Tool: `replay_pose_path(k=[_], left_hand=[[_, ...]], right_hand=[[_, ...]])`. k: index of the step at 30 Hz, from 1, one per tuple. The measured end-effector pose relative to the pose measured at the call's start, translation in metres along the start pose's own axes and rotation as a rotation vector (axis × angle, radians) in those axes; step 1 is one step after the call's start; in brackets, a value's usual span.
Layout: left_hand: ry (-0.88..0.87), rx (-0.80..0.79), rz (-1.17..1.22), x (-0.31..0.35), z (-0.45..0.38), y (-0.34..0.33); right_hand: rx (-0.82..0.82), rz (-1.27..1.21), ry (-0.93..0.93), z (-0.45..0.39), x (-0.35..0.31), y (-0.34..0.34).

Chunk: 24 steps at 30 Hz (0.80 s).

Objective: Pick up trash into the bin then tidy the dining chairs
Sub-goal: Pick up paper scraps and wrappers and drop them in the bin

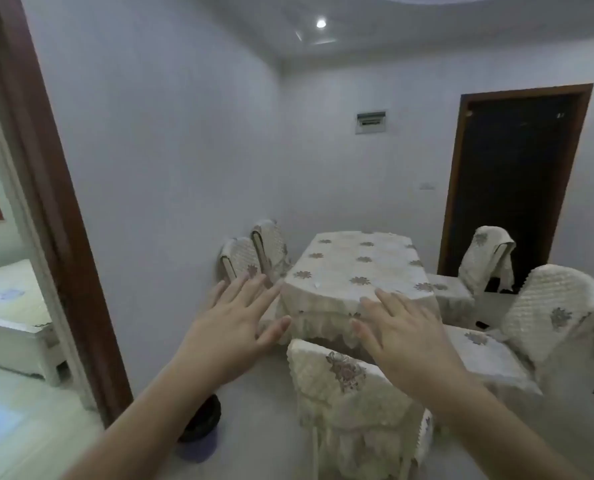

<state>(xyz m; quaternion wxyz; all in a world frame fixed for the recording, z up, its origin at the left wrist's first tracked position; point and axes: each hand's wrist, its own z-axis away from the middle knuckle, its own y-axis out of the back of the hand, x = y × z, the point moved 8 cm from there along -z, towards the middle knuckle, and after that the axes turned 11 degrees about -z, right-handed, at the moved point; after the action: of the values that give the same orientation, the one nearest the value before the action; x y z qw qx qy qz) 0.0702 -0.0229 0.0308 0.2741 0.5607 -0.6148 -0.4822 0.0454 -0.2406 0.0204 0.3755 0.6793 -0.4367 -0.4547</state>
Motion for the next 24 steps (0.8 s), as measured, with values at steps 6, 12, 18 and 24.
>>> replay_pose_path(k=[6,12,18,24], left_hand=[[0.026,-0.064,-0.025,-0.024,-0.013,-0.031],[0.086,-0.064,-0.023,-0.086,-0.033,-0.061],[0.098,-0.013,-0.092,-0.164,-0.044,-0.087],[0.130,-0.040,-0.082,-0.249,-0.077,-0.135]], right_hand=[[-0.024,0.032,0.074,-0.036,-0.003,-0.033],[-0.035,0.026,0.149,-0.104,-0.050,-0.084],[-0.073,0.015,0.206,-0.174,-0.113,-0.146],[-0.041,0.084,0.199,-0.242,-0.154,-0.195]])
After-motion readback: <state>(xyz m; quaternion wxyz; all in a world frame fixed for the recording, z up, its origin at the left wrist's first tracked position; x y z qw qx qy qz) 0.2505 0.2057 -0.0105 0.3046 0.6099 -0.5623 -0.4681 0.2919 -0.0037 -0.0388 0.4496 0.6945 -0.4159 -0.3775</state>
